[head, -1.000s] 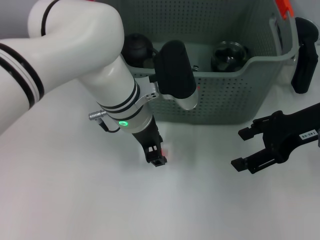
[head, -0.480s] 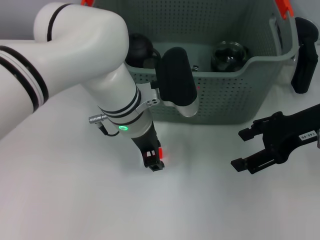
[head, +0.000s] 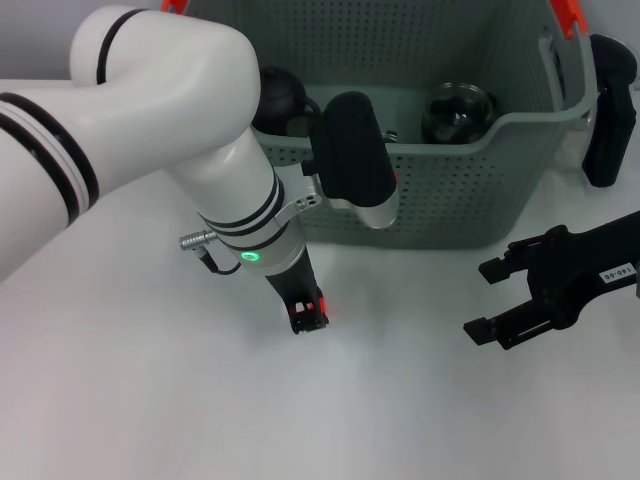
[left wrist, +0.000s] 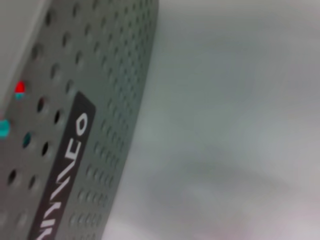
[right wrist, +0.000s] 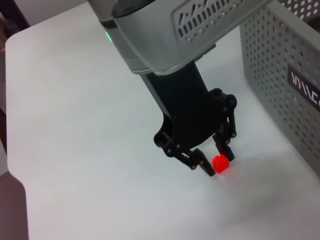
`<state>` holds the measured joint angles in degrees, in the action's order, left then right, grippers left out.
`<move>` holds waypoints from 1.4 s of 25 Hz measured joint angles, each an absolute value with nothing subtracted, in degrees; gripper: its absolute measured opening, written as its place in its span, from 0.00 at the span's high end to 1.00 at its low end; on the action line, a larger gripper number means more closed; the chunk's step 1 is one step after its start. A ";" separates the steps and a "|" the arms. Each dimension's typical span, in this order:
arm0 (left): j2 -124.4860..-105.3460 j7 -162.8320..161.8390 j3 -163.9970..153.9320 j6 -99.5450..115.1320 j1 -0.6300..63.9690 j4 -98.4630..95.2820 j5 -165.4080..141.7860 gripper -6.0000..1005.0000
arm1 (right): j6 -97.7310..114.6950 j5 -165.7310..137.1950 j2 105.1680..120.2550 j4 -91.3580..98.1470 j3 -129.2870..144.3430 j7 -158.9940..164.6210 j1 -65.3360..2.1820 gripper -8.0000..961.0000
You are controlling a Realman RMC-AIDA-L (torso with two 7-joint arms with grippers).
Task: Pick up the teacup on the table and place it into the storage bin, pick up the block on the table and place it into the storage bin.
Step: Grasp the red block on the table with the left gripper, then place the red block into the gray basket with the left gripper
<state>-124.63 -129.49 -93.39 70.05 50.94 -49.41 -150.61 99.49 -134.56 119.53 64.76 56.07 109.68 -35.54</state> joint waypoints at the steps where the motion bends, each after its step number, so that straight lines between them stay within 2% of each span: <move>1: -124.63 -129.70 -93.30 70.01 50.96 -49.31 -150.64 0.60 | 99.49 -134.56 119.53 64.77 56.07 109.69 -35.52 0.03; 12: -124.54 -131.06 -92.87 70.75 51.06 -49.26 -150.72 0.81 | 99.52 -134.24 119.53 64.78 56.07 109.49 -35.50 0.03; 17: -124.51 -131.66 -90.37 76.15 50.03 -53.89 -150.01 0.79 | 99.63 -134.22 119.53 64.39 55.92 109.15 -35.45 0.03; 30: -124.03 -124.50 -57.91 95.67 39.99 -74.18 -129.42 0.74 | 99.60 -134.41 118.85 63.19 55.68 108.13 -35.38 0.03; 32: -123.66 -123.14 -52.71 97.41 39.40 -75.46 -125.73 0.73 | 99.59 -134.47 118.73 63.13 55.65 108.12 -35.21 0.03; 35: -121.99 -121.24 -45.48 98.00 39.20 -75.30 -119.00 0.72 | 99.54 -134.51 118.62 63.10 55.63 107.97 -34.98 0.03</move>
<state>-121.99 -121.24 -45.48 98.00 39.20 -75.30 -119.00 99.54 -134.51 118.62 63.10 55.63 107.97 -34.98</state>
